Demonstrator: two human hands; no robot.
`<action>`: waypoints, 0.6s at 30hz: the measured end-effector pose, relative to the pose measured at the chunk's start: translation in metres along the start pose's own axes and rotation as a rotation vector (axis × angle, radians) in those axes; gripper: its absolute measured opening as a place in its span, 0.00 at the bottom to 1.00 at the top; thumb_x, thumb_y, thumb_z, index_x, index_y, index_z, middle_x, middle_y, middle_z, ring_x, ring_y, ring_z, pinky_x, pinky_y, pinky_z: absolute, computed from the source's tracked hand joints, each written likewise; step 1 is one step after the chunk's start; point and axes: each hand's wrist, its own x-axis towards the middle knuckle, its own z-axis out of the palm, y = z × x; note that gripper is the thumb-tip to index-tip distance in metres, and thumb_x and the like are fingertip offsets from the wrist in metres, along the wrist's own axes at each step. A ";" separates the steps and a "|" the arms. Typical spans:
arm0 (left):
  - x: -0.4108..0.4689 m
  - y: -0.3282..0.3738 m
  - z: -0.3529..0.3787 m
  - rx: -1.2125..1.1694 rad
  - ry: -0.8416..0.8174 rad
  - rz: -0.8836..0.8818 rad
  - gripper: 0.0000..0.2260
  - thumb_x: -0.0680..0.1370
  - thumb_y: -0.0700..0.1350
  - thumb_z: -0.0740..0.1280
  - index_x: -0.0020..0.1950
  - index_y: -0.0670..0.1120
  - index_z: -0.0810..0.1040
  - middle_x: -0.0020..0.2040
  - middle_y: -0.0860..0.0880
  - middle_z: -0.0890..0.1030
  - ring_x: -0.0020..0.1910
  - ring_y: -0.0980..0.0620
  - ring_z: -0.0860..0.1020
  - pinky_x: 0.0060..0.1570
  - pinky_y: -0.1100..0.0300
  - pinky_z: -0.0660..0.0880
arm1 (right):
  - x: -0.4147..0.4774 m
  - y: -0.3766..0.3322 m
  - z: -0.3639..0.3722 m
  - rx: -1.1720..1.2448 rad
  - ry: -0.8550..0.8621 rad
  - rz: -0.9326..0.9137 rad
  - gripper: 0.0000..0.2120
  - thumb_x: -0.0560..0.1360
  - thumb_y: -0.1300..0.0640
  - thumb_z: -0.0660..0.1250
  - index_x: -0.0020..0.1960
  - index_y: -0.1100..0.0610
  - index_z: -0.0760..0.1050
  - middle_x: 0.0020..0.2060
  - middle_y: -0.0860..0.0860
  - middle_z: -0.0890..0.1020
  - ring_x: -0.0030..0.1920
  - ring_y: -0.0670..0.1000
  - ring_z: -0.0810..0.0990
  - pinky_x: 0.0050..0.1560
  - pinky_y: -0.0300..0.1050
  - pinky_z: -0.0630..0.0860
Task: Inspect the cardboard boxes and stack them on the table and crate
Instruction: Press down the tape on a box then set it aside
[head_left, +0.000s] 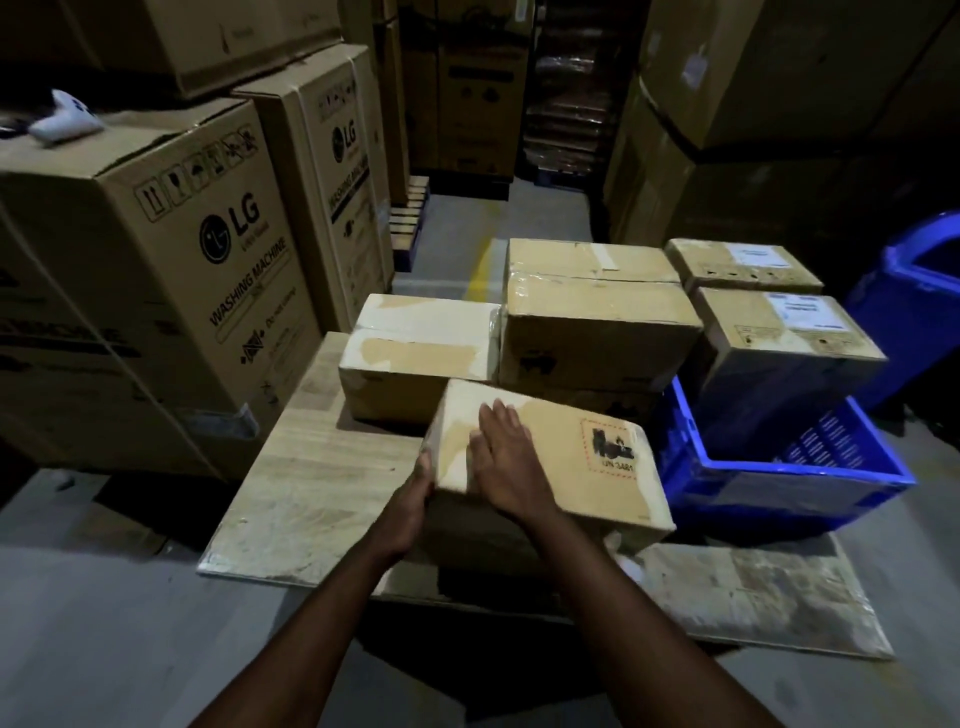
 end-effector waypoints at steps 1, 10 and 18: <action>0.000 0.013 0.002 -0.006 -0.002 0.012 0.34 0.74 0.73 0.56 0.73 0.56 0.70 0.70 0.52 0.75 0.68 0.54 0.74 0.68 0.52 0.69 | -0.001 0.006 0.009 -0.004 -0.041 -0.037 0.26 0.85 0.51 0.48 0.81 0.57 0.48 0.80 0.54 0.47 0.80 0.51 0.43 0.77 0.47 0.40; 0.004 0.032 0.009 0.693 0.016 0.226 0.28 0.83 0.54 0.58 0.80 0.46 0.55 0.79 0.52 0.43 0.79 0.51 0.49 0.76 0.52 0.55 | -0.009 0.042 0.012 0.001 -0.085 -0.075 0.27 0.85 0.52 0.51 0.81 0.56 0.47 0.80 0.52 0.48 0.80 0.50 0.43 0.76 0.42 0.42; 0.016 0.026 0.036 1.352 0.015 0.368 0.31 0.83 0.60 0.43 0.81 0.45 0.42 0.81 0.48 0.41 0.79 0.50 0.39 0.77 0.51 0.40 | -0.024 0.101 -0.014 -0.404 0.039 0.107 0.30 0.83 0.45 0.45 0.81 0.58 0.48 0.80 0.55 0.49 0.80 0.52 0.43 0.78 0.49 0.40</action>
